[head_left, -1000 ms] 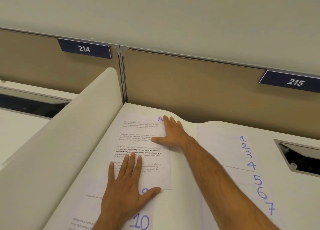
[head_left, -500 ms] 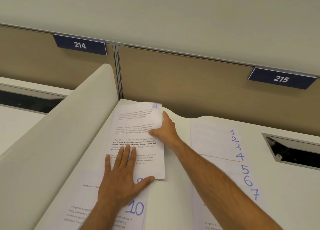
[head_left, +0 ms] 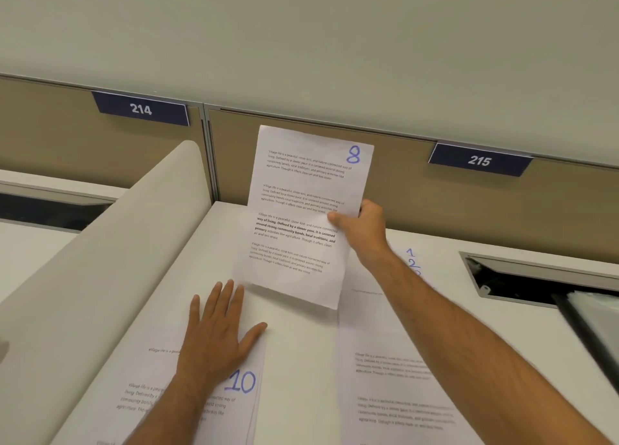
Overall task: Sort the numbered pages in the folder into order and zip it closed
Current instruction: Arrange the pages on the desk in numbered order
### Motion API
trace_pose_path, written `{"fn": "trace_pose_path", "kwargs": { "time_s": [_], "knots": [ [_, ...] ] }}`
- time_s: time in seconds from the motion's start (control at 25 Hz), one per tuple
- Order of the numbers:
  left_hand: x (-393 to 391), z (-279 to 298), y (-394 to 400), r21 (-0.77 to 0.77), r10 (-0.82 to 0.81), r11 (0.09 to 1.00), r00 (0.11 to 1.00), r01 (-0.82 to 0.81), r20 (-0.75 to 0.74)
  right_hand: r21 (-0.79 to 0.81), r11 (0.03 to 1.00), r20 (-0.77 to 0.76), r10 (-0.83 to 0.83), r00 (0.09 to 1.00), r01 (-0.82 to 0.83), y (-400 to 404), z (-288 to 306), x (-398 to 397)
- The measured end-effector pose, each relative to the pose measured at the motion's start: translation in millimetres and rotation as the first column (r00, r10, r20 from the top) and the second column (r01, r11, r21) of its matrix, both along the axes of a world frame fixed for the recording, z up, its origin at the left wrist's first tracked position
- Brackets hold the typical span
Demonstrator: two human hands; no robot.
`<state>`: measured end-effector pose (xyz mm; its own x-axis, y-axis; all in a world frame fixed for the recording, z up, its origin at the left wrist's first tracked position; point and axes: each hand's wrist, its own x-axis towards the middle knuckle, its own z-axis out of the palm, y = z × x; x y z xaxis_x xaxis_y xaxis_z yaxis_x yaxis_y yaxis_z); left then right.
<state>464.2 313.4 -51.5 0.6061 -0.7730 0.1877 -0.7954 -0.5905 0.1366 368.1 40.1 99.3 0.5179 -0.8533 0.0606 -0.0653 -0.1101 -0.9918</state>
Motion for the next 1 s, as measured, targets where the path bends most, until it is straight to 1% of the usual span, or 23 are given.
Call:
{"fn": "trace_pose_path", "kwargs": {
  "time_s": [0.16,0.24,0.28,0.32,0.36,0.4,0.44,0.48,0.52,0.56,0.6,0.64,0.8,0.92,1.0],
  "knots": [
    [-6.2,12.3,-3.8,-0.008,-0.062,0.998,0.984,0.065,0.167,0.084,0.996,0.070,0.026,0.997,-0.032,2.3,10.4,-62.4],
    [-9.6,20.9,-6.0,-0.027,-0.075,0.996,0.978,0.082,0.193,0.145,0.988,0.082,0.043,0.996,-0.054,4.7,10.7,-93.3],
    [-14.8,26.3,-8.0,-0.078,-0.057,0.994,0.984,0.071,0.168,0.178,0.982,0.079,0.056,0.995,-0.069,7.2,8.7,-110.4],
    [-22.7,32.9,-11.5,-0.177,-0.022,0.984,0.998,0.033,0.066,0.214,0.973,0.073,0.070,0.995,-0.085,9.8,5.2,-125.7],
    [-32.7,40.1,-16.0,-0.296,0.007,0.954,0.991,-0.047,-0.135,0.248,0.964,0.063,0.080,0.995,-0.094,13.0,0.6,-141.7],
    [-45.7,48.8,-21.1,-0.393,-0.001,0.903,0.917,-0.170,-0.399,0.280,0.955,0.047,0.085,0.995,-0.095,16.6,-5.5,-156.8],
    [-60.9,60.6,-26.3,-0.444,-0.062,0.844,0.767,-0.301,-0.639,0.311,0.946,0.028,0.091,0.995,-0.095,20.8,-12.1,-171.9],
    [-78.6,73.3,-31.5,-0.439,-0.138,0.794,0.578,-0.421,-0.804,0.339,0.935,0.011,0.102,0.995,-0.100,26.0,-19.0,-187.3],
    [-95.0,81.0,-35.6,-0.394,-0.183,0.777,0.423,-0.491,-0.888,0.363,0.925,-0.004,0.117,0.993,-0.108,31.7,-26.9,-201.8],
    [-108.8,82.6,-38.9,-0.346,-0.205,0.788,0.313,-0.509,-0.927,0.385,0.916,-0.018,0.130,0.991,-0.113,37.6,-34.8,-216.2],
    [-122.7,81.9,-41.3,-0.319,-0.215,0.805,0.255,-0.501,-0.943,0.408,0.906,-0.032,0.140,0.990,-0.115,44.0,-42.7,-231.0],
    [-135.6,77.5,-41.4,-0.313,-0.225,0.818,0.231,-0.483,-0.946,0.431,0.895,-0.046,0.151,0.988,-0.116,50.5,-50.8,-245.5],
    [-179.7,54.5,-36.4,-0.302,-0.207,0.873,0.271,-0.382,-0.940,0.481,0.871,-0.131,0.186,0.974,-0.102,68.2,-77.6,-300.9],
    [-204.5,45.6,-30.8,-0.285,-0.153,0.912,0.401,-0.294,-0.903,0.469,0.878,-0.169,0.199,0.965,-0.099,78.0,-89.4,-333.7],
    [-214.6,43.9,-25.7,-0.248,-0.104,0.939,0.488,-0.239,-0.866,0.408,0.911,-0.252,0.170,0.953,-0.055,87.0,-94.0,-347.4]
  ]
}}
